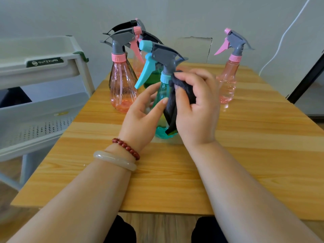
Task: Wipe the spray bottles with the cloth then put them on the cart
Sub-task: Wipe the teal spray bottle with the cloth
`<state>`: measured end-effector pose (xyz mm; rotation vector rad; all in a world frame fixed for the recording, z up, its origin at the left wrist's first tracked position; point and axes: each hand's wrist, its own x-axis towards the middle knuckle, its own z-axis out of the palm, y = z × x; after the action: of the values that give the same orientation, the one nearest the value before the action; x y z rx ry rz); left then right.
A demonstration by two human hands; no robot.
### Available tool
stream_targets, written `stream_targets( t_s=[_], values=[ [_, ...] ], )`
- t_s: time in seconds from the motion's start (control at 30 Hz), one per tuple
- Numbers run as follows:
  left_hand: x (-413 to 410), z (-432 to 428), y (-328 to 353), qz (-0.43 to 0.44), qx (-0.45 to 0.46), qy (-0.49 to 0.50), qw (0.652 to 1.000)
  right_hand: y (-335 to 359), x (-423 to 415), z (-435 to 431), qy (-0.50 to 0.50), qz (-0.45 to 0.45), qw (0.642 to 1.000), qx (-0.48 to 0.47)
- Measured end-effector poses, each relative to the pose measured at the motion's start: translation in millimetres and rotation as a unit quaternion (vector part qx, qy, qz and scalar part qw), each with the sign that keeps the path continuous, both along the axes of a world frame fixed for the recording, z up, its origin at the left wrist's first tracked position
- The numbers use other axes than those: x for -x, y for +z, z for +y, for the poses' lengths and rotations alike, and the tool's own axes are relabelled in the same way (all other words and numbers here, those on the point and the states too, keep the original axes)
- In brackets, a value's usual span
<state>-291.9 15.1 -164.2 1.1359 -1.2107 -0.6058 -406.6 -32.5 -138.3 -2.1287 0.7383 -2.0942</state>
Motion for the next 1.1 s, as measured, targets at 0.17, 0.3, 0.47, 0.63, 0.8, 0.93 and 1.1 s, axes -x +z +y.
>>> stream_targets(
  t_s=[0.17, 0.3, 0.47, 0.63, 0.8, 0.93, 1.1],
  values=[
    [2, 0, 1, -0.003, -0.006, -0.02, 1.0, 2, -1, 1, 0.007, 0.016, 1.0, 0.026],
    [2, 0, 3, -0.01, -0.011, -0.014, 1.0, -10, 3, 5, 0.04, 0.003, 0.995, -0.096],
    [5, 3, 4, -0.018, -0.016, -0.008, 1.0, -11, 7, -2, 0.128, -0.09, 0.916, -0.37],
    [5, 4, 2, -0.006, -0.007, -0.004, 1.0, -2, -5, 10, 0.212, -0.058, 0.94, -0.261],
    [5, 3, 3, -0.013, -0.008, -0.014, 1.0, -9, 2, -3, 0.148, 0.023, 0.908, -0.392],
    [4, 2, 1, -0.024, -0.021, -0.011, 0.999, -10, 6, -6, 0.179, -0.012, 0.908, -0.379],
    [2, 2, 0, -0.019, -0.029, -0.014, 0.999, -8, -4, 4, 0.168, -0.013, 0.968, -0.184]
  ],
)
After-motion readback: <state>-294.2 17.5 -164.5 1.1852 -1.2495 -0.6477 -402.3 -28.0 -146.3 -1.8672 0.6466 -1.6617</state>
